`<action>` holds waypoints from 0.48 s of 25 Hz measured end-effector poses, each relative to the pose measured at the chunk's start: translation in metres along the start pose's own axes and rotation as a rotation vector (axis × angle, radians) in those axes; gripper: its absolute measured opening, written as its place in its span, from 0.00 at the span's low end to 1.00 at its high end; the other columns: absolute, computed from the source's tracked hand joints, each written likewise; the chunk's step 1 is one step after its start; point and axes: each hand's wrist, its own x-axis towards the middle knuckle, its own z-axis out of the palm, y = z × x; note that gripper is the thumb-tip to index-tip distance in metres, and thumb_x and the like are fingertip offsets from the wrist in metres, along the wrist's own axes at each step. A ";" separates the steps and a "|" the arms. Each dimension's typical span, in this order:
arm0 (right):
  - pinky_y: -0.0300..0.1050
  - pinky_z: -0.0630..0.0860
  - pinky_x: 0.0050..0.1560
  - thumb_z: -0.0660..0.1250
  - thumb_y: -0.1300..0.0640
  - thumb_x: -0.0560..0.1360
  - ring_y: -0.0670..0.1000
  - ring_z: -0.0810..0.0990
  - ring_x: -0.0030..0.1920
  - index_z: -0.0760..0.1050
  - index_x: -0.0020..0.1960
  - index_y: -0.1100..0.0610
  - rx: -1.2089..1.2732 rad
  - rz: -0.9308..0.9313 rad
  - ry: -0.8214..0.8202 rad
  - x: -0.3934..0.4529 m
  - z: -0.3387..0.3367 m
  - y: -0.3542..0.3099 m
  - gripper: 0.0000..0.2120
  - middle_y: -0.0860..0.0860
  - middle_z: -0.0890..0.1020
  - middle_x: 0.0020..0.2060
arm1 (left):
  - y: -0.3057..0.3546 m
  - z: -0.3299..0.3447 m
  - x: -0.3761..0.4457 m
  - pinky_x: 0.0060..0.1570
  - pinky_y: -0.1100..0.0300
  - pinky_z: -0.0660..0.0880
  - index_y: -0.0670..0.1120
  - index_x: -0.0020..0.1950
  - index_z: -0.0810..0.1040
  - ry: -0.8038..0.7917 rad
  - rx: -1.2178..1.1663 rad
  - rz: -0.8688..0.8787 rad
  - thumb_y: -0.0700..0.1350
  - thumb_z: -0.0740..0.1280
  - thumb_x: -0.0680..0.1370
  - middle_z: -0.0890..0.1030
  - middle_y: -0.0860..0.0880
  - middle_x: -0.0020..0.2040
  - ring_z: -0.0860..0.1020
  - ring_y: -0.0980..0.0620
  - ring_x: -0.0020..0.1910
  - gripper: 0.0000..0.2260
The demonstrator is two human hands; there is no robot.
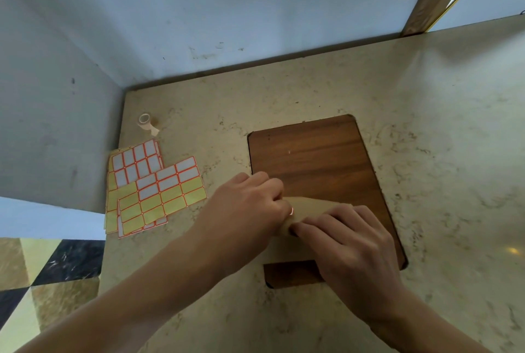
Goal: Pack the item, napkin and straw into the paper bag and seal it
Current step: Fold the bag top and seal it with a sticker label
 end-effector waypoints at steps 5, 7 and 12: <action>0.50 0.74 0.36 0.72 0.59 0.74 0.55 0.81 0.39 0.84 0.44 0.55 0.004 0.003 -0.007 0.000 -0.002 -0.002 0.02 0.50 0.85 0.40 | 0.002 0.002 0.003 0.37 0.59 0.61 0.50 0.48 0.81 -0.041 0.027 -0.013 0.41 0.69 0.74 0.77 0.50 0.42 0.70 0.52 0.40 0.05; 0.50 0.74 0.37 0.73 0.59 0.72 0.54 0.81 0.39 0.84 0.44 0.55 0.002 0.001 -0.028 0.000 -0.002 -0.002 0.01 0.50 0.86 0.40 | 0.003 0.000 0.004 0.36 0.60 0.58 0.51 0.51 0.81 -0.050 0.012 -0.025 0.43 0.67 0.76 0.77 0.51 0.44 0.66 0.53 0.40 0.06; 0.49 0.73 0.36 0.72 0.58 0.74 0.54 0.81 0.39 0.83 0.44 0.55 0.006 -0.002 -0.045 0.002 -0.003 -0.002 0.02 0.50 0.86 0.40 | 0.003 -0.005 0.010 0.29 0.64 0.55 0.53 0.55 0.79 -0.150 -0.044 -0.051 0.44 0.63 0.80 0.75 0.52 0.47 0.65 0.55 0.43 0.08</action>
